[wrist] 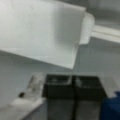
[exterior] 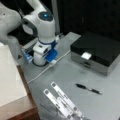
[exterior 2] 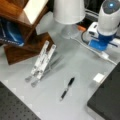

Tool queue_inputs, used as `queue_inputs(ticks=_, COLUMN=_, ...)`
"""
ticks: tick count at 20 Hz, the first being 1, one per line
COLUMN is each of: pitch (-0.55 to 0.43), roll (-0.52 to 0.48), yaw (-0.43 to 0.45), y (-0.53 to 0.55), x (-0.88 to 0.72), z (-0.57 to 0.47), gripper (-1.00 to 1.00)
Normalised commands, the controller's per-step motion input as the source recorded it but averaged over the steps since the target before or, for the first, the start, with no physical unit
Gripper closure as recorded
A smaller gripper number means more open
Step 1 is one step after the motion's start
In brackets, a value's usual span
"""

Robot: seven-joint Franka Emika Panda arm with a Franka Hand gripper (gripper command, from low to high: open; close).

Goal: Turn on the lamps. Open the box. Pick up the pen. Put it in the box.

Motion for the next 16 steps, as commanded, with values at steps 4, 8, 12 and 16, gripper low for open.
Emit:
queue_inputs(ticks=4, pitch=-0.241, roll=-0.067, yaw=0.078, y=-0.10, x=-0.33, z=-0.26, gripper=1.00)
queue_inputs(ticks=8, pitch=-0.274, roll=-0.054, yaw=0.101, y=-0.13, x=-0.30, z=-0.30, gripper=1.00)
queue_inputs(ticks=12, pitch=-0.255, roll=-0.081, yaw=0.129, y=-0.19, x=-0.31, z=-0.35, gripper=1.00)
queue_inputs(ticks=16, pitch=-0.239, roll=-0.070, yaw=0.113, y=-0.20, x=-0.37, z=-0.45, gripper=1.00)
